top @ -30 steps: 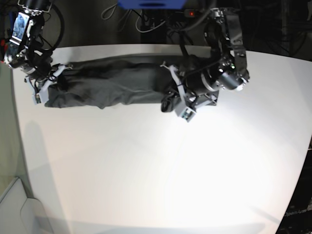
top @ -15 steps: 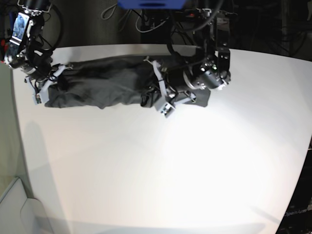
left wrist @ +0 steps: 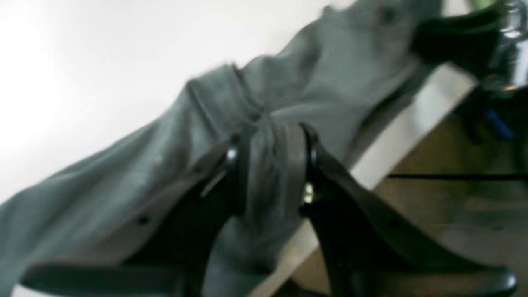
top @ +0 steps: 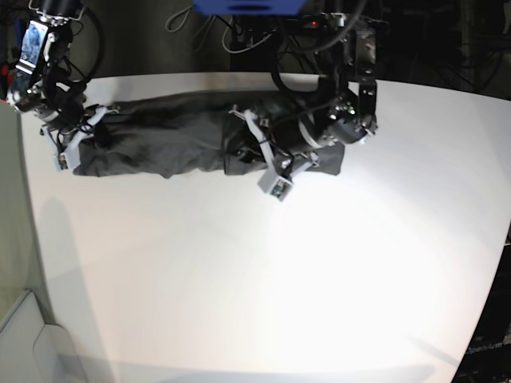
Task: Layout the t-shirt on the table in an organized manner, then fold the t-shirt properly
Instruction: 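Fold the strip end held by the left gripper over toward the right gripper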
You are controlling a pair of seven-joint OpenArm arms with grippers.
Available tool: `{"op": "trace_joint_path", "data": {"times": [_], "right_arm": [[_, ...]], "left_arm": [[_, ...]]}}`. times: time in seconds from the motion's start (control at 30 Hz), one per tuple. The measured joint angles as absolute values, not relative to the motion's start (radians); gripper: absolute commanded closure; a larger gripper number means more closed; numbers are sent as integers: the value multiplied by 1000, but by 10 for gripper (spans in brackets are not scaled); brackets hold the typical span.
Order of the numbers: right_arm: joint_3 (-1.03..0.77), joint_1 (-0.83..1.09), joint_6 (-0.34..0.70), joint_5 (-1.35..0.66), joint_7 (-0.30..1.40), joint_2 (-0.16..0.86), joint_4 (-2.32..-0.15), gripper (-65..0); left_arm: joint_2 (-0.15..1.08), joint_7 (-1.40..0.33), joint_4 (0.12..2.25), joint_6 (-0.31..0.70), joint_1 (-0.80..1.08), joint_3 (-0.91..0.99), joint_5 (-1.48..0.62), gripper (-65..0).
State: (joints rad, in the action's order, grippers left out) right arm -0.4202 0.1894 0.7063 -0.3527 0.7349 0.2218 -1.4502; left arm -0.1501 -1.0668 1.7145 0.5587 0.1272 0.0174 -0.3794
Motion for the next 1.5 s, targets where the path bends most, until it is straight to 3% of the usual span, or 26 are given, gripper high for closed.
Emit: {"op": "trace_joint_path", "data": {"times": [0.37, 0.6, 0.8, 0.9, 1.07, 1.13, 1.33, 1.5], "right_arm": [[-420, 189, 706, -353, 735, 222, -1450, -3], [-416, 189, 707, -352, 738, 235, -1450, -6], [-417, 187, 707, -350, 739, 235, -1449, -113], [-418, 187, 707, -353, 737, 235, -1449, -155], [-418, 187, 707, -345, 742, 233, -1462, -170], [-417, 194, 707, -325, 775, 230, -1501, -170], [-416, 220, 699, -274, 913, 228, -1625, -170], [-416, 214, 699, -283, 961, 219, -1756, -170]], "left_arm": [[-152, -1073, 1731, 557, 121, 100, -455, -131], [78, -1079, 1707, 546, 160, 303, -442, -134], [116, -1103, 1695, 550, 183, 405, -453, -139], [110, -1108, 1676, 554, 185, 402, -458, -216], [88, -1074, 1540, 566, 151, 410, -489, -424], [88, -1062, 1520, 569, 133, 403, -496, -445], [89, -1029, 1514, 570, 138, 404, -499, -418], [89, -1037, 1512, 569, 139, 410, -491, -254]]}}
